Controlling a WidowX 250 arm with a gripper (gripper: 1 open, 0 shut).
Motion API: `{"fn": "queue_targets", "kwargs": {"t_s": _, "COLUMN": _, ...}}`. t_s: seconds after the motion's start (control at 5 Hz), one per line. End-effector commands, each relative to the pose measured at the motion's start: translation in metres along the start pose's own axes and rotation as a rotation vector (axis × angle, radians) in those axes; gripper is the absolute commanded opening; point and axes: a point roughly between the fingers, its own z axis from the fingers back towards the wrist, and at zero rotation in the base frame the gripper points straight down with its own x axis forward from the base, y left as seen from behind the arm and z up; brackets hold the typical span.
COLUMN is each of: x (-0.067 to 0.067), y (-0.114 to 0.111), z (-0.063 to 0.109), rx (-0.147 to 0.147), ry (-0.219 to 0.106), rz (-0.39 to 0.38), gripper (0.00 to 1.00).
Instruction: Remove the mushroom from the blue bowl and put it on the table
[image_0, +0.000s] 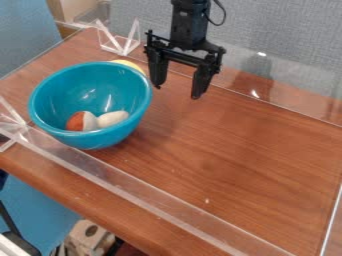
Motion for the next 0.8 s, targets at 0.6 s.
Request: {"fn": "queue_targets", "kwargs": {"t_s": 0.6, "x": 0.0134, "y": -0.0093, "z": 0.0149, "rx": 0.005, "ry": -0.048, "rz": -0.011, "gripper": 1.00}}
